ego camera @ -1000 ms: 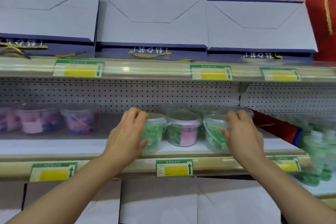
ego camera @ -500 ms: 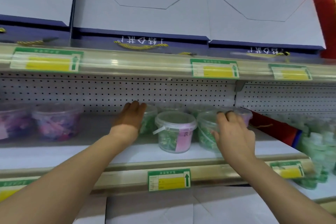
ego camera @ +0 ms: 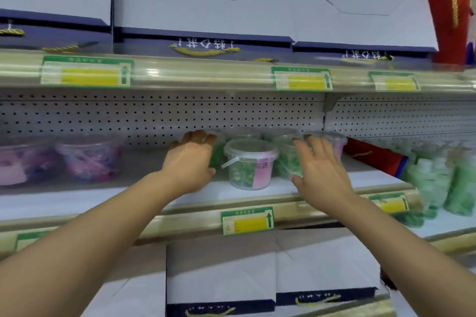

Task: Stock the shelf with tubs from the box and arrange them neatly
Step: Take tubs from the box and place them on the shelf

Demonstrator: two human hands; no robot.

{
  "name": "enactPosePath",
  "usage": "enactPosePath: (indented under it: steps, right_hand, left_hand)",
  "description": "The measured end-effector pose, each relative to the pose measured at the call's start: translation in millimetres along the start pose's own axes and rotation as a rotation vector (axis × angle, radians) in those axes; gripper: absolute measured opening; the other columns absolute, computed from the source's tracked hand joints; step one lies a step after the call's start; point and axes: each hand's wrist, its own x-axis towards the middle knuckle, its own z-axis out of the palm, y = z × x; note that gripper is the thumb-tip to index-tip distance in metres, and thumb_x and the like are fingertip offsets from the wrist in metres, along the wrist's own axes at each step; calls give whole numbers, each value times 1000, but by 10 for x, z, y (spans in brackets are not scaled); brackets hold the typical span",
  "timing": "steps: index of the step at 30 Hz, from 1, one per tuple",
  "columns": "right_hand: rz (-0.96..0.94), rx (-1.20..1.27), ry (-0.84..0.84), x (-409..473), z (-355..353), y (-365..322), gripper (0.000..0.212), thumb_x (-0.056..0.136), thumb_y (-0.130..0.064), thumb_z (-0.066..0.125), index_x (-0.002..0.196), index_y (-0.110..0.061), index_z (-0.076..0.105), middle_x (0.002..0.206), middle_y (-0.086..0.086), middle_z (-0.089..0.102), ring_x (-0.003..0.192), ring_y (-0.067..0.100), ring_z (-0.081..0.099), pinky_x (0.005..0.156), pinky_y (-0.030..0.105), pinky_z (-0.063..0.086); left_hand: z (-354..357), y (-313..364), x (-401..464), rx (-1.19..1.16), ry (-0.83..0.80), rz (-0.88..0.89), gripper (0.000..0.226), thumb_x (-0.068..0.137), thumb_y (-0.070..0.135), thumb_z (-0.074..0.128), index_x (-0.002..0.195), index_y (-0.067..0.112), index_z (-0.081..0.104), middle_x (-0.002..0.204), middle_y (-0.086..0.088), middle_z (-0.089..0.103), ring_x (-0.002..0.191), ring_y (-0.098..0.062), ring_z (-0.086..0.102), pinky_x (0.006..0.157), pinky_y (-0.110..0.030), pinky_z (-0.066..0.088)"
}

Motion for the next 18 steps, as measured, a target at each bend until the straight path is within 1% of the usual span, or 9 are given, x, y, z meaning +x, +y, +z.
enactPosePath:
  steps: [2,5,8,10,13,16,18]
  right_hand:
    - [-38,36,24,-189,-104,-18,75,83,-30,66,144,-12,27,148,13,27,136,30,21,108,42,21]
    - [-74,25,10,-502,-181,-11,73,82,-30,68,142,-11,32,145,11,32,135,29,24,110,41,24]
    - [-99,37,-7,-837,-150,42,68,80,-26,70,138,-7,40,141,14,39,132,33,32,108,42,28]
    - [-113,63,-44,-1077,-75,88,63,82,-25,68,136,-6,42,139,16,41,131,33,34,107,41,30]
    - [-136,113,-131,-1446,94,165,62,87,-28,64,139,-7,38,142,14,38,132,31,33,106,38,31]
    - [-149,146,-288,-1840,351,277,61,92,-31,56,143,-12,30,148,9,27,135,26,28,105,35,33]
    - [-155,185,-367,-2114,566,380,59,90,-27,58,141,-11,33,146,10,30,133,28,32,104,36,35]
  left_hand:
    - [-85,137,-150,19,55,63,64,87,36,59,141,19,29,142,-5,36,128,-28,36,99,-42,36]
    - [-95,368,-392,-26,138,217,60,87,34,59,139,22,33,141,1,37,131,-22,33,101,-40,30]
    - [-20,630,-714,-110,151,306,57,86,34,59,137,22,37,138,3,42,129,-21,35,98,-37,30]
    - [91,796,-950,-142,118,327,53,87,33,58,135,22,39,136,3,44,126,-21,38,96,-35,31]
    - [335,1021,-1286,-177,41,321,51,88,31,56,135,21,40,136,2,46,125,-22,41,97,-35,36]
    - [671,1254,-1637,-210,-106,233,51,91,34,53,137,23,37,138,3,45,125,-22,42,94,-33,38]
    - [949,1412,-1875,-211,-204,182,49,91,35,52,137,25,36,136,3,46,123,-21,43,92,-33,39]
